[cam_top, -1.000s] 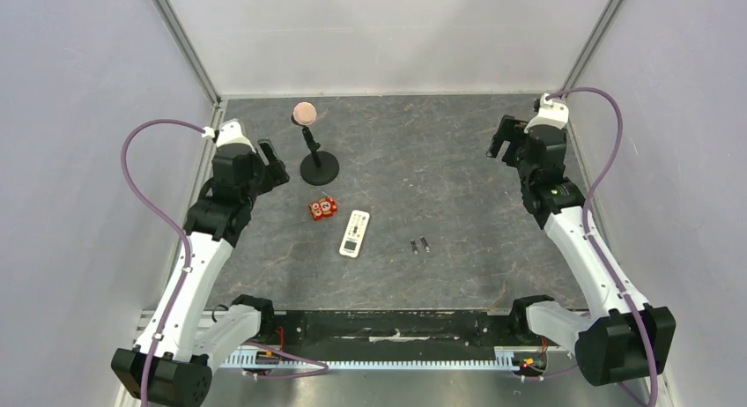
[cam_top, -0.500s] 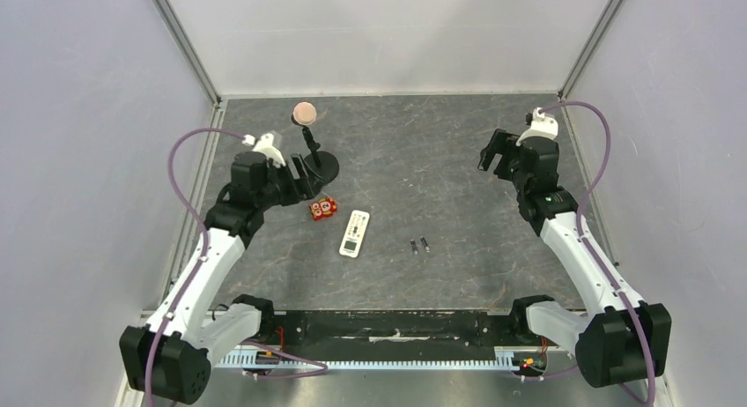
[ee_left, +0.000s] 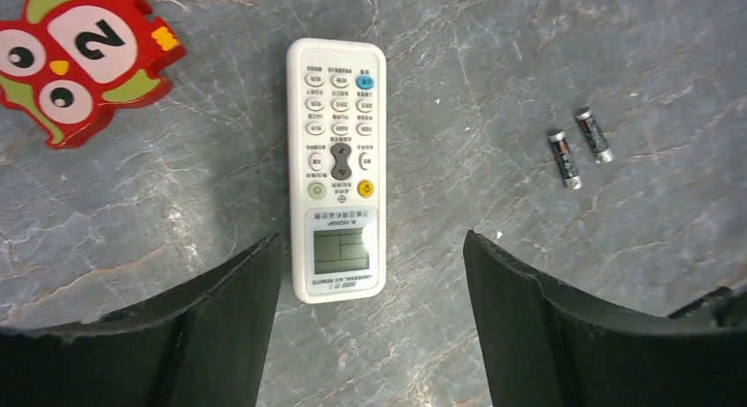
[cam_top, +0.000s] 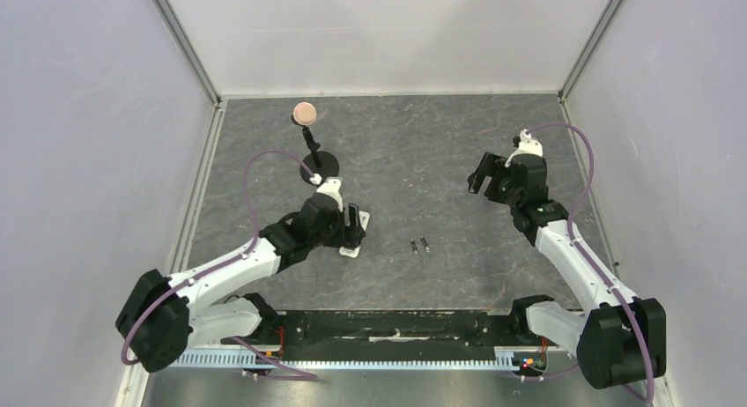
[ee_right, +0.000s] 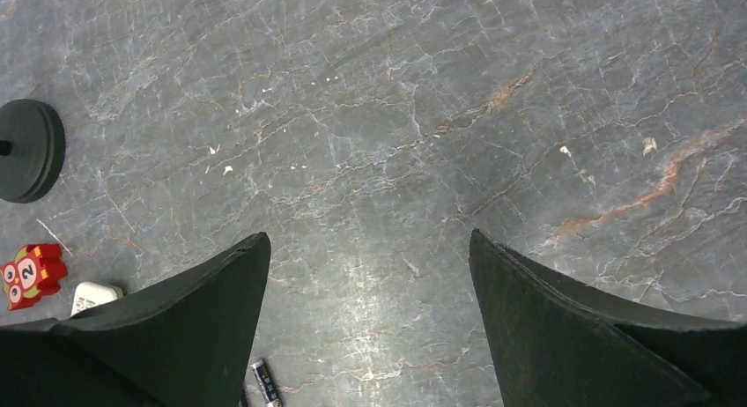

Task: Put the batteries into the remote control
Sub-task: Pick up the remote control from the center of the board.

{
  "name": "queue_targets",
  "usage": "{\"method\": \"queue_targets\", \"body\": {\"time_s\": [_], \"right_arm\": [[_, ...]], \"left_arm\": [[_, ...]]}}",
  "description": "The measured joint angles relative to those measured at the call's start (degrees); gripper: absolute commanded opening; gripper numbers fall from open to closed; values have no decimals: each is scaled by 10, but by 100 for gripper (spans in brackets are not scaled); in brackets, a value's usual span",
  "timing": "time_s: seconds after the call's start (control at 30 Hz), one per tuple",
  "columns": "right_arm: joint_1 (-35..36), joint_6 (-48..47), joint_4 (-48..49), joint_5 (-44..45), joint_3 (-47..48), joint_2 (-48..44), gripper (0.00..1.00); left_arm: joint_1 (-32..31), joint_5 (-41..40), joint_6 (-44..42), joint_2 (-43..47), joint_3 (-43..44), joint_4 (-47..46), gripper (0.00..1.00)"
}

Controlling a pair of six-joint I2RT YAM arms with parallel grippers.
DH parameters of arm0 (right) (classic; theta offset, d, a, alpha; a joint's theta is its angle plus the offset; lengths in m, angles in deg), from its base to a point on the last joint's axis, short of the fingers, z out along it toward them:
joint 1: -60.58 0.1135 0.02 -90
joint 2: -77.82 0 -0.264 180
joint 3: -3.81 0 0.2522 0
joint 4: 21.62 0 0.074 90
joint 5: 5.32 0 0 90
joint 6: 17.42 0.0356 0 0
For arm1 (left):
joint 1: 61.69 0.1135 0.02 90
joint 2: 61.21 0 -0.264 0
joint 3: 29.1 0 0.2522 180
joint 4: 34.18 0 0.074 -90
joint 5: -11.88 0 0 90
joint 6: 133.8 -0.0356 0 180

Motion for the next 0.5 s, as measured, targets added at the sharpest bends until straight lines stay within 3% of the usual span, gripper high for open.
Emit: {"method": "queue_targets", "body": {"time_s": [0.17, 0.5], "right_arm": [[0, 6, -5, -1, 0, 0, 86], [0, 16, -21, -10, 0, 0, 86]], "left_arm": [[-58, -74, -2, -51, -4, -32, 80], [-80, -141, -19, -191, 27, -28, 76]]}}
